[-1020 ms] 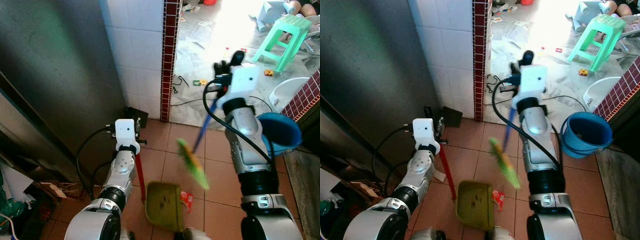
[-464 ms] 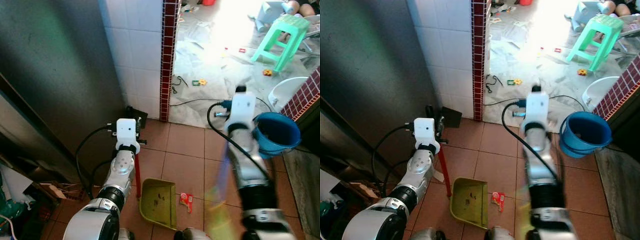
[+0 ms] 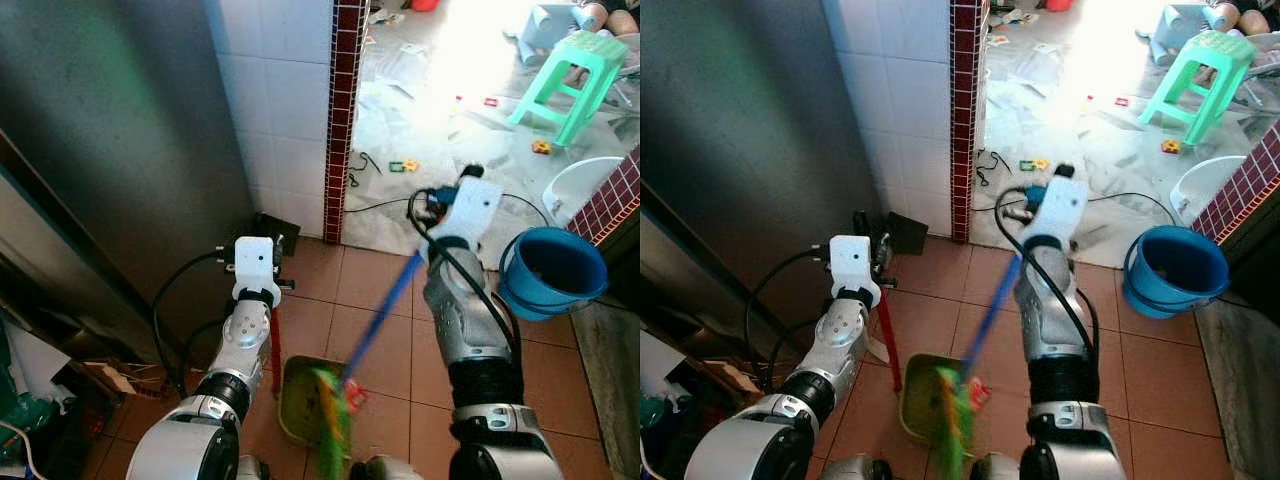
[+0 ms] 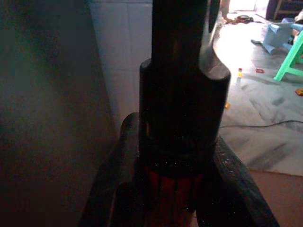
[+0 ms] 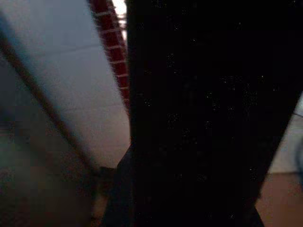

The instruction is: Sweep floor

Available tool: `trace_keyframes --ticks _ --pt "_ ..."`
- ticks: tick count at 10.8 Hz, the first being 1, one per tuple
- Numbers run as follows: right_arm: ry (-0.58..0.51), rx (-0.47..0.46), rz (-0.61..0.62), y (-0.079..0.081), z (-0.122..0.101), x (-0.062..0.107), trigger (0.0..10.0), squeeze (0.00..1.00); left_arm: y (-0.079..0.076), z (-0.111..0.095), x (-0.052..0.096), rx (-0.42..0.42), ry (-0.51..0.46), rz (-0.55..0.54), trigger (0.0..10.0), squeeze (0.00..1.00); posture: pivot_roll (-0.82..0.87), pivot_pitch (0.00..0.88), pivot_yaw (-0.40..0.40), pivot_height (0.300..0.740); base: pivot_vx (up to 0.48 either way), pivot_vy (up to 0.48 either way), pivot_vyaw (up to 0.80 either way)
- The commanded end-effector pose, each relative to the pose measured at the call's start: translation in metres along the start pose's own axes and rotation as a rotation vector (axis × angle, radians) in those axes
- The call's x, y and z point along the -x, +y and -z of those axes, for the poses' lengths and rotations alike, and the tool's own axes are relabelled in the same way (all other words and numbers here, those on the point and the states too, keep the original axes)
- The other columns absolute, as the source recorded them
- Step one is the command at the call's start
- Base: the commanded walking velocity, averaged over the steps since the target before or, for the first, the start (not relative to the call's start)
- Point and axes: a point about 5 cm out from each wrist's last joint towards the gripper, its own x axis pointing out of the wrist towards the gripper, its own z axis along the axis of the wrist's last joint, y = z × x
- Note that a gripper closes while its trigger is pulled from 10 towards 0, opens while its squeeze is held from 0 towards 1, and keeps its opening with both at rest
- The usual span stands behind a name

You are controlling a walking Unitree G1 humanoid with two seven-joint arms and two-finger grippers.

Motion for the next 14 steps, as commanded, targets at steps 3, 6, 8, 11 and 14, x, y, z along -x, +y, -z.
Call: trace_keyframes --ticks 3,6,8,11,14 --pt "-0.137 -0.035 -0.187 0.023 -0.038 -0.006 10.0 0.00 -0.003 -0.005 -0.004 -0.013 -0.008 -0.002 10.0 0.00 -0.11 0.019 0.022 0.740 0.000 0.000 0.00" --pt "-0.338 0.127 -0.234 0.016 -0.074 -0.007 10.0 0.00 -0.001 -0.003 -0.004 -0.021 0.007 -0.016 10.0 0.00 -0.11 0.014 0.022 0.740 0.000 0.000 0.00" --pt "-0.395 0.246 -0.198 0.003 -0.078 -0.007 10.0 0.00 0.000 -0.002 -0.003 -0.025 0.013 -0.015 10.0 0.00 -0.11 0.010 0.026 0.740 0.000 0.000 0.00" --pt "-0.294 0.327 -0.131 -0.011 -0.033 0.000 10.0 0.00 0.001 -0.002 -0.003 -0.027 0.013 -0.020 10.0 0.00 -0.10 0.013 0.025 0.740 0.000 0.000 0.00" --pt "-0.135 0.250 -0.067 -0.002 0.012 0.008 10.0 0.00 0.003 -0.001 -0.004 -0.020 0.021 -0.037 10.0 0.00 -0.10 0.016 0.028 0.740 0.000 0.000 0.00"
